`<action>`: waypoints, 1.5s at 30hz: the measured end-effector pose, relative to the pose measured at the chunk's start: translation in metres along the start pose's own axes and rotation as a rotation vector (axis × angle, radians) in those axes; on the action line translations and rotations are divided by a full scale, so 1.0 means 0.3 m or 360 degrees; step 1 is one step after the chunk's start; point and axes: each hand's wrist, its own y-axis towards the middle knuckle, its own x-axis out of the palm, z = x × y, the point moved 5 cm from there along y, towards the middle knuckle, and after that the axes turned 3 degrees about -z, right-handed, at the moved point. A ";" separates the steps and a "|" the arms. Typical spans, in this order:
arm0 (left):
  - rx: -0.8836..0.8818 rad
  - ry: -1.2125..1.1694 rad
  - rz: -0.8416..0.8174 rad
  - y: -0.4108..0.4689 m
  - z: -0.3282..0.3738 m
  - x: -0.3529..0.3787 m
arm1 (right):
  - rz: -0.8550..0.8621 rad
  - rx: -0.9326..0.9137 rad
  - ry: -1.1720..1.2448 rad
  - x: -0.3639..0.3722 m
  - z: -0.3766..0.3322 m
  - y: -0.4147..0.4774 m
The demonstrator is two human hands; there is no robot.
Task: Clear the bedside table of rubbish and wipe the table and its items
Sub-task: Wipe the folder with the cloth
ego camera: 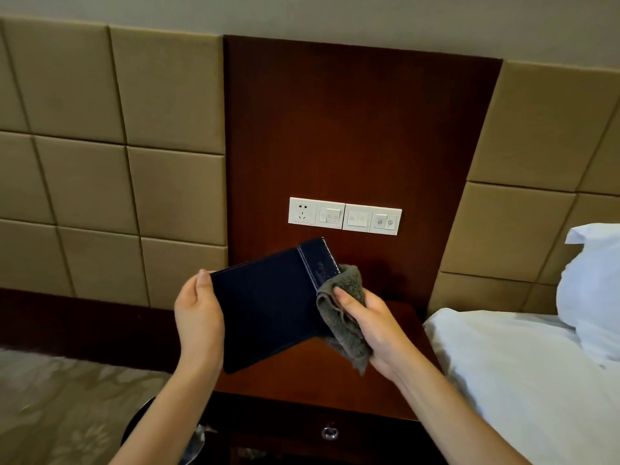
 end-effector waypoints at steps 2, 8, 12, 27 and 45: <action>-0.0061 -0.0026 0.0035 -0.013 -0.019 0.007 | 0.0215 -0.0058 0.0119 0.001 0.017 -0.002; -0.0041 -0.0093 0.0061 -0.054 -0.053 0.039 | 0.1052 -0.0321 0.0168 -0.011 0.045 -0.024; -0.0040 -0.0166 0.0221 -0.061 -0.079 0.048 | 0.0898 -0.0274 0.0454 0.065 0.056 -0.028; -0.0290 -0.0647 0.0186 -0.018 -0.133 0.064 | 0.0625 -0.0225 0.0394 0.074 -0.009 0.011; -0.0278 -0.0260 -0.0096 -0.124 -0.108 0.098 | 0.0889 -0.0931 -0.1026 0.051 -0.047 -0.013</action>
